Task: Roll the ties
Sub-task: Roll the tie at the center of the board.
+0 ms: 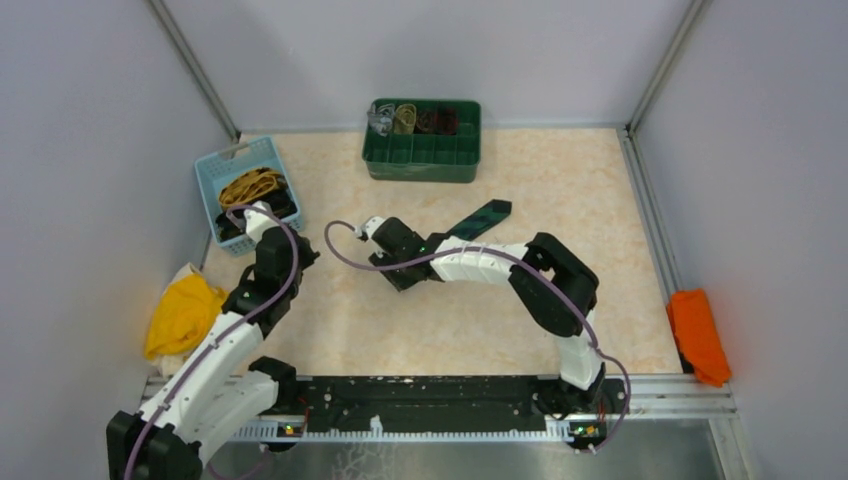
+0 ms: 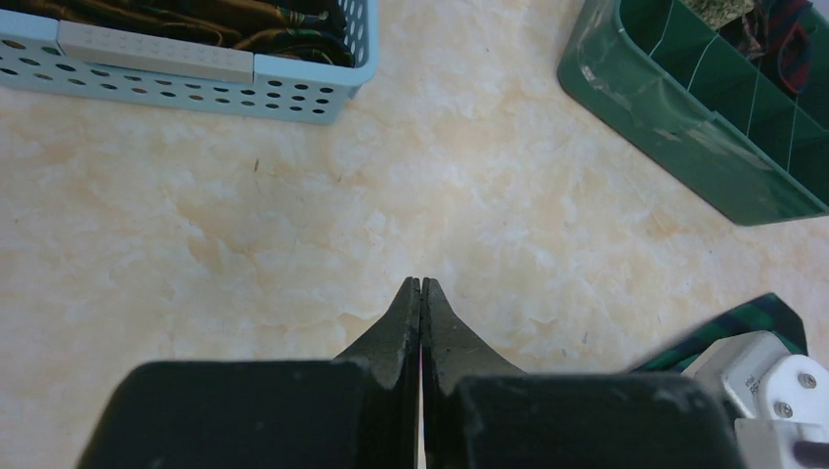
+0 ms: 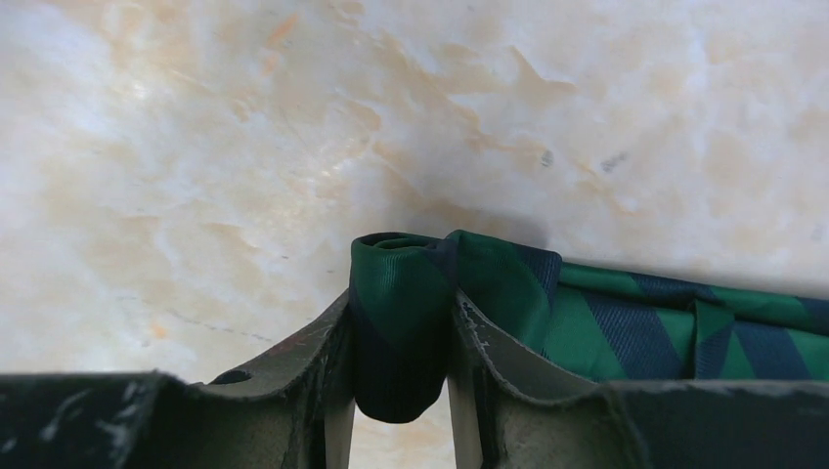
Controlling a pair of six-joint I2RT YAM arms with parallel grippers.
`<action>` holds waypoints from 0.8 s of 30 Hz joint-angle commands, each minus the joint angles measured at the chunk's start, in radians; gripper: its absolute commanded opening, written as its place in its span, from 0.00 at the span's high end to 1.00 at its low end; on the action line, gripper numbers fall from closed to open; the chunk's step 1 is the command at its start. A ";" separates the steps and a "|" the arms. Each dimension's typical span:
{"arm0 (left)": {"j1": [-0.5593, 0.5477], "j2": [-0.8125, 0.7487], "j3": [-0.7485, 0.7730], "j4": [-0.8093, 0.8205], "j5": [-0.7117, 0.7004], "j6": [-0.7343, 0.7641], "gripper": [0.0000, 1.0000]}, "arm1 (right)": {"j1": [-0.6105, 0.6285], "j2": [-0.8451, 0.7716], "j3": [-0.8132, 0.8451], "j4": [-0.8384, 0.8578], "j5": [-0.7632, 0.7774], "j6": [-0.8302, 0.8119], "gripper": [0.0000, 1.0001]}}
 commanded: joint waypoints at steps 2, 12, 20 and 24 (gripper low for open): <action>0.007 -0.031 0.029 -0.039 -0.015 -0.003 1.00 | -0.035 -0.040 -0.012 0.049 -0.361 0.143 0.67; 0.007 0.043 0.047 0.066 0.090 0.047 1.00 | -0.140 -0.086 -0.133 0.288 -0.730 0.410 0.68; 0.007 0.201 0.095 0.156 0.249 0.074 1.00 | -0.257 -0.068 -0.271 0.518 -0.914 0.579 0.68; 0.006 0.271 0.109 0.212 0.298 0.083 1.00 | -0.296 -0.067 -0.327 0.592 -0.935 0.614 0.68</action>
